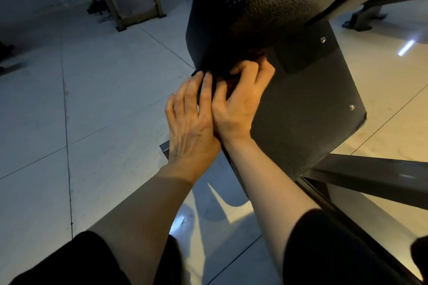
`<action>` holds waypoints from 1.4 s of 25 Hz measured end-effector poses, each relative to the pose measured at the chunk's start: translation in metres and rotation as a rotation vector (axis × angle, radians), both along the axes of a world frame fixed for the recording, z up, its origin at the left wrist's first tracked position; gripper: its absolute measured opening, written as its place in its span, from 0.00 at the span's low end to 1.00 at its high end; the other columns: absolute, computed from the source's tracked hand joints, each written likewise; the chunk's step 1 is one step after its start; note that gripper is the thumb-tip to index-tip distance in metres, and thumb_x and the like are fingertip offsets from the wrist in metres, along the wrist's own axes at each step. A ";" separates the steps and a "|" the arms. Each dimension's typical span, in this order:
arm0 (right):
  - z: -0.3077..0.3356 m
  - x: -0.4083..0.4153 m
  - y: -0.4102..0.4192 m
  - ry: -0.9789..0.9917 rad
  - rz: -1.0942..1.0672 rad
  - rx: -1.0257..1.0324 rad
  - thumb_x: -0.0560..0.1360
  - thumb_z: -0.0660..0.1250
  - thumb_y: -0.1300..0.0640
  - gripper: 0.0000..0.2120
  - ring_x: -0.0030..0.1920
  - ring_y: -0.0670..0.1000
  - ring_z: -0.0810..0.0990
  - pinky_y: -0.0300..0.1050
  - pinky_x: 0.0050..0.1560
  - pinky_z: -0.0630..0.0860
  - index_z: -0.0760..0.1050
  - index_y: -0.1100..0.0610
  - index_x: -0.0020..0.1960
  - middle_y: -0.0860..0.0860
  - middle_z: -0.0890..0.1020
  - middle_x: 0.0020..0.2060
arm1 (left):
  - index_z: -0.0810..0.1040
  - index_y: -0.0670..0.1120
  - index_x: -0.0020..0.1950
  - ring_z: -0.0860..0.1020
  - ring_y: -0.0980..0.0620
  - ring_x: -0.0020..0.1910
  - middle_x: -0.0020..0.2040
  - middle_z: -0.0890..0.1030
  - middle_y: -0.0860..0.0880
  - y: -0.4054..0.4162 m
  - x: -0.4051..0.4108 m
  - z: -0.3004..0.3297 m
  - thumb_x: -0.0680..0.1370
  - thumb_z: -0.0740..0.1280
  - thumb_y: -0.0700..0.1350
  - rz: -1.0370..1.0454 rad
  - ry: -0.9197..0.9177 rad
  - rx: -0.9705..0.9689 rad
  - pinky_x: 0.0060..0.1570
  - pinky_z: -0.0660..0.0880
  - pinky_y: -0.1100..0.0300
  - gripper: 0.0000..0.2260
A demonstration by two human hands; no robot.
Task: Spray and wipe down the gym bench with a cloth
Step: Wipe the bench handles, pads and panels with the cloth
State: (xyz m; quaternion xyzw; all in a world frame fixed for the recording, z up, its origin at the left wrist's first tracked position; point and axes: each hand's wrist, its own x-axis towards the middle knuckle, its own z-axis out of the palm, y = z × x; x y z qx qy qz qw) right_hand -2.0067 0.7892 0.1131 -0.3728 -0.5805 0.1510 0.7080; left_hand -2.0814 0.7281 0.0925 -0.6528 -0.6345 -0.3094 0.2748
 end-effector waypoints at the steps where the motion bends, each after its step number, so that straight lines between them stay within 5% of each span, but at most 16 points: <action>1: 0.003 0.003 0.007 -0.024 0.056 -0.128 0.69 0.67 0.72 0.09 0.45 0.43 0.67 0.29 0.48 0.70 0.72 0.67 0.48 0.56 0.68 0.51 | 0.58 0.42 0.76 0.61 0.42 0.72 0.72 0.61 0.41 0.001 0.002 -0.001 0.72 0.71 0.40 -0.006 0.012 -0.007 0.70 0.60 0.47 0.35; 3: 0.004 0.013 0.016 0.007 -0.009 -0.223 0.68 0.63 0.73 0.10 0.43 0.39 0.67 0.33 0.48 0.72 0.72 0.66 0.49 0.57 0.69 0.50 | 0.57 0.44 0.76 0.60 0.42 0.72 0.72 0.59 0.43 0.003 0.007 -0.003 0.70 0.69 0.37 -0.032 0.025 -0.040 0.70 0.57 0.48 0.37; 6: 0.005 0.022 0.022 0.176 -0.143 -0.046 0.66 0.63 0.74 0.12 0.44 0.37 0.67 0.28 0.48 0.68 0.70 0.68 0.50 0.58 0.69 0.49 | 0.57 0.45 0.75 0.59 0.42 0.71 0.71 0.58 0.44 0.010 0.014 0.002 0.68 0.69 0.35 -0.044 0.011 -0.042 0.70 0.55 0.48 0.38; 10: 0.014 0.032 0.036 0.167 -0.035 -0.234 0.68 0.66 0.70 0.17 0.48 0.44 0.73 0.38 0.51 0.73 0.68 0.64 0.55 0.55 0.73 0.51 | 0.57 0.45 0.76 0.61 0.41 0.71 0.72 0.61 0.42 0.023 0.026 0.007 0.67 0.69 0.35 -0.073 0.022 -0.037 0.71 0.55 0.50 0.40; 13: 0.017 0.043 0.041 0.277 -0.182 -0.048 0.66 0.64 0.72 0.16 0.47 0.50 0.73 0.34 0.46 0.71 0.68 0.65 0.52 0.59 0.71 0.49 | 0.56 0.44 0.76 0.63 0.41 0.71 0.72 0.61 0.43 0.030 0.035 0.008 0.67 0.69 0.34 -0.108 0.019 -0.031 0.71 0.56 0.48 0.40; 16: 0.019 0.050 0.048 0.174 -0.086 -0.164 0.67 0.65 0.71 0.16 0.44 0.41 0.71 0.32 0.45 0.70 0.67 0.61 0.51 0.56 0.70 0.48 | 0.57 0.44 0.76 0.62 0.42 0.69 0.73 0.61 0.43 0.035 0.040 0.008 0.66 0.70 0.35 -0.101 0.034 -0.036 0.69 0.60 0.44 0.41; 20: 0.023 0.060 0.057 0.285 -0.201 -0.070 0.65 0.64 0.73 0.15 0.45 0.52 0.73 0.35 0.44 0.70 0.69 0.65 0.51 0.59 0.71 0.48 | 0.56 0.44 0.76 0.61 0.42 0.70 0.74 0.61 0.42 0.039 0.047 0.010 0.66 0.69 0.36 -0.104 0.024 -0.051 0.67 0.62 0.41 0.41; 23: 0.021 0.069 0.060 0.175 -0.125 -0.211 0.66 0.65 0.71 0.16 0.46 0.50 0.75 0.36 0.44 0.69 0.71 0.65 0.53 0.58 0.75 0.48 | 0.58 0.44 0.77 0.61 0.44 0.71 0.74 0.61 0.43 0.041 0.055 0.012 0.66 0.68 0.37 -0.086 0.056 -0.052 0.65 0.63 0.42 0.39; 26: 0.022 0.077 0.058 0.236 -0.214 -0.097 0.66 0.66 0.69 0.16 0.48 0.53 0.76 0.41 0.48 0.73 0.71 0.64 0.53 0.58 0.76 0.48 | 0.59 0.43 0.77 0.60 0.44 0.72 0.75 0.62 0.43 0.040 0.059 0.017 0.67 0.67 0.38 -0.097 0.077 -0.063 0.64 0.63 0.43 0.38; 30: 0.035 0.086 0.056 0.205 -0.153 -0.254 0.66 0.66 0.71 0.16 0.43 0.40 0.77 0.36 0.48 0.74 0.73 0.62 0.53 0.47 0.78 0.41 | 0.57 0.44 0.78 0.60 0.45 0.73 0.76 0.60 0.44 0.039 0.065 0.028 0.67 0.67 0.38 -0.106 0.112 -0.081 0.63 0.64 0.43 0.39; 35: 0.056 0.092 0.043 0.312 -0.273 0.024 0.66 0.65 0.72 0.21 0.53 0.48 0.77 0.43 0.58 0.75 0.69 0.66 0.59 0.53 0.76 0.52 | 0.56 0.45 0.77 0.60 0.46 0.74 0.76 0.58 0.45 0.033 0.070 0.042 0.67 0.66 0.37 -0.160 0.120 -0.068 0.67 0.63 0.43 0.39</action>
